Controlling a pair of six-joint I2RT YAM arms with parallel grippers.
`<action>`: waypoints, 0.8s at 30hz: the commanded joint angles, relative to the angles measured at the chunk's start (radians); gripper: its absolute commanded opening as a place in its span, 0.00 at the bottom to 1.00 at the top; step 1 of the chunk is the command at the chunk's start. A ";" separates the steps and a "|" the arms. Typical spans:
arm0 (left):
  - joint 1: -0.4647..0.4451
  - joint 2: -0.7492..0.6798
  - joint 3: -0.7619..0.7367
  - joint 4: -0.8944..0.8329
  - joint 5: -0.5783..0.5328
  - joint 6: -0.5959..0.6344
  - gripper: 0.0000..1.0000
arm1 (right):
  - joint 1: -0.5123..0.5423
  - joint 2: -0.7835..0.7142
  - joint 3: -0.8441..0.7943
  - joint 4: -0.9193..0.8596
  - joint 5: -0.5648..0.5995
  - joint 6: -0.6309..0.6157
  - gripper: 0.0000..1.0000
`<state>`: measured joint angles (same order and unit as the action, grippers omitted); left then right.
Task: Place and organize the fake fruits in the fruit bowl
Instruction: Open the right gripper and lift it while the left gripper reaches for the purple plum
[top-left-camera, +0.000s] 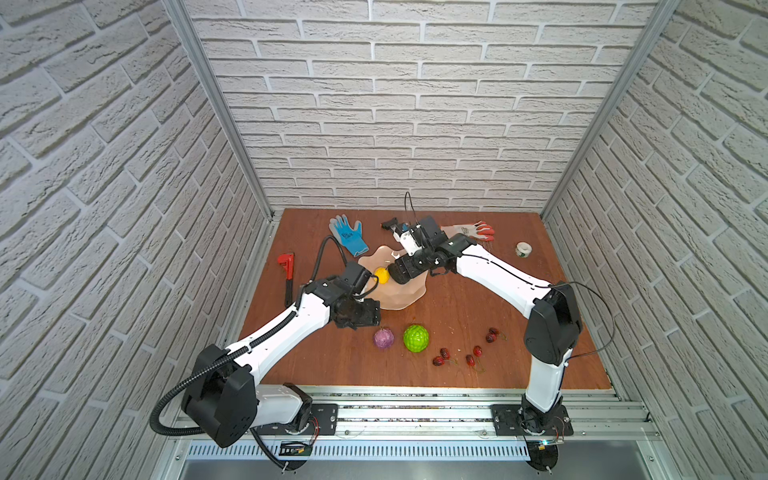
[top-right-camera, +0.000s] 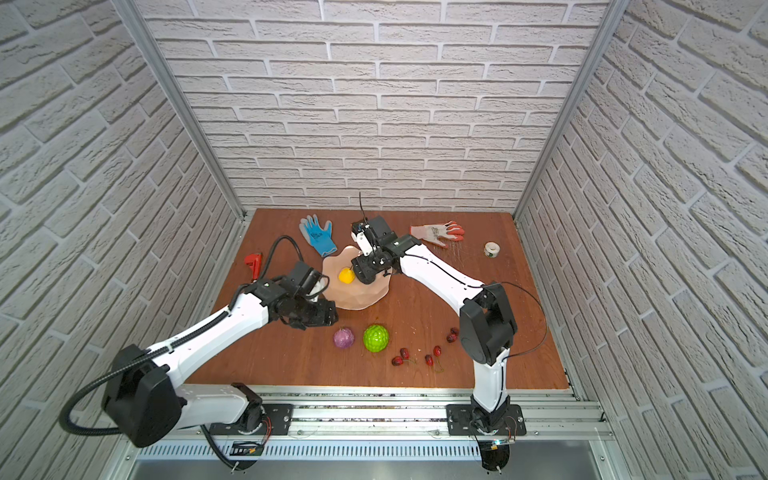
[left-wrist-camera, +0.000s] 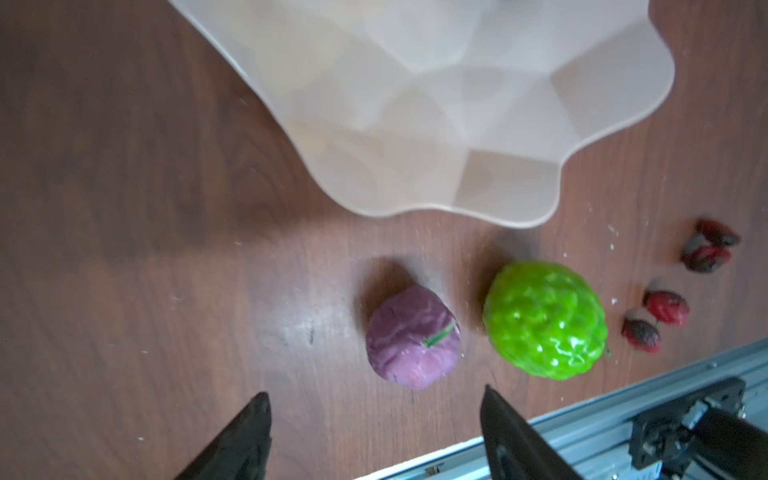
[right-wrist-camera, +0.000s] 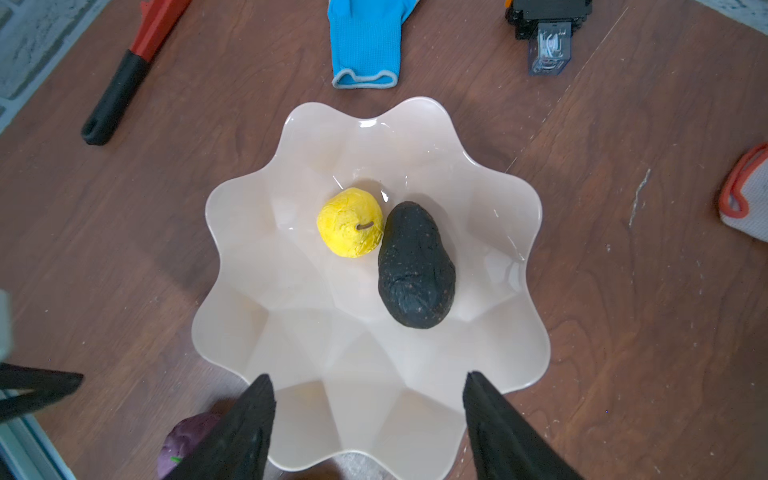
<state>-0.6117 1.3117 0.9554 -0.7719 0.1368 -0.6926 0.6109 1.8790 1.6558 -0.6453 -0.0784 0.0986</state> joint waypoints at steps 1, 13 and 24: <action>-0.065 0.032 -0.023 0.019 -0.027 -0.044 0.82 | 0.012 -0.054 -0.066 0.084 -0.039 0.028 0.72; -0.166 0.204 0.033 0.031 -0.092 -0.081 0.80 | 0.023 -0.073 -0.124 0.153 -0.068 0.062 0.72; -0.183 0.311 0.077 0.046 -0.095 -0.077 0.77 | 0.023 -0.105 -0.173 0.165 -0.045 0.048 0.71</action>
<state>-0.7834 1.6093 1.0111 -0.7273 0.0620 -0.7631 0.6266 1.8263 1.4952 -0.5251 -0.1314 0.1463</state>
